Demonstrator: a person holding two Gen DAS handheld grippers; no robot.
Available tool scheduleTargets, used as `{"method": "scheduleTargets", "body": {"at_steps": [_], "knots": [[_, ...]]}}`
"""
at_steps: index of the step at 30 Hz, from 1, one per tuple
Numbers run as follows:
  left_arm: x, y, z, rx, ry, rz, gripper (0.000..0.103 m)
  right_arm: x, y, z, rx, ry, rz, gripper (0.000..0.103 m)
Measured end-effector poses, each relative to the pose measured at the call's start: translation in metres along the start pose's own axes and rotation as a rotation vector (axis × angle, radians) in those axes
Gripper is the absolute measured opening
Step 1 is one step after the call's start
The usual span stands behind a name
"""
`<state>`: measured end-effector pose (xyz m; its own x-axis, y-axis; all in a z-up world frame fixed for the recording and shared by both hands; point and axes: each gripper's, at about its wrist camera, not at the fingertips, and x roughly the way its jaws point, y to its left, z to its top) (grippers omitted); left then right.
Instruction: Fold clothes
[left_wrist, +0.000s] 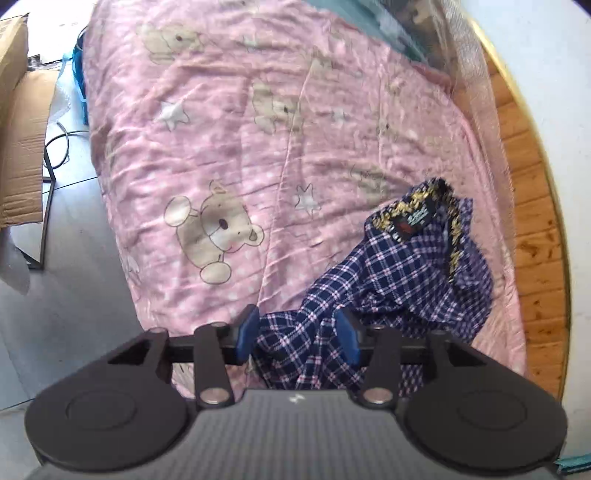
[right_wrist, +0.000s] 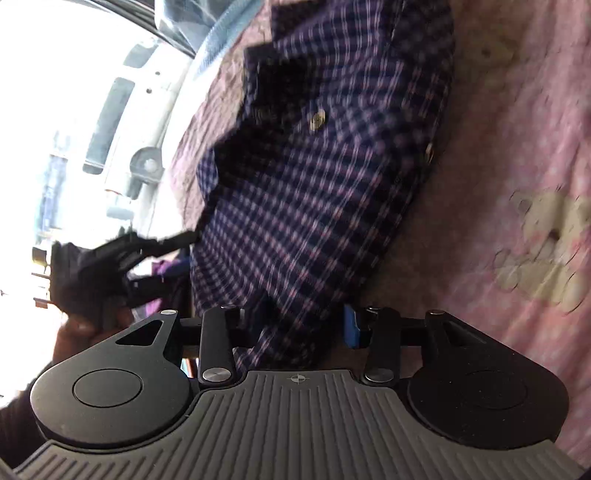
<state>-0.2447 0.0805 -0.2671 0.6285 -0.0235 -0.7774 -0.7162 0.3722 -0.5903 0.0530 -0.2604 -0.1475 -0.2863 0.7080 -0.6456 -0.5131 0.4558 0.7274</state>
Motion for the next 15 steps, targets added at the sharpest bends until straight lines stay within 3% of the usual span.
{"method": "scheduleTargets", "body": {"at_steps": [2,4,6,8,10,13,15], "knots": [[-0.031,-0.002,-0.022,-0.006,-0.112,0.009,0.070,-0.024,-0.014,0.026,-0.015,-0.078,-0.009,0.063],[-0.056,-0.006,-0.049,-0.036,-0.184,-0.010,0.076,-0.049,-0.029,0.053,-0.031,-0.156,-0.019,0.071],[-0.063,-0.017,-0.079,-0.091,-0.177,-0.090,0.083,-0.056,-0.047,0.082,-0.022,-0.189,-0.011,0.071],[-0.047,-0.032,-0.105,-0.152,-0.104,-0.198,0.092,-0.043,-0.064,0.109,-0.002,-0.195,-0.003,0.078],[-0.020,-0.045,-0.129,-0.215,-0.025,-0.276,0.092,-0.028,-0.077,0.135,0.013,-0.196,-0.006,0.078],[0.014,-0.047,-0.150,-0.286,-0.005,-0.210,0.092,-0.002,-0.084,0.159,0.014,-0.162,0.020,0.078],[0.019,-0.039,-0.152,-0.325,-0.047,-0.182,0.092,0.013,-0.083,0.167,0.009,-0.156,0.057,0.078]]}}
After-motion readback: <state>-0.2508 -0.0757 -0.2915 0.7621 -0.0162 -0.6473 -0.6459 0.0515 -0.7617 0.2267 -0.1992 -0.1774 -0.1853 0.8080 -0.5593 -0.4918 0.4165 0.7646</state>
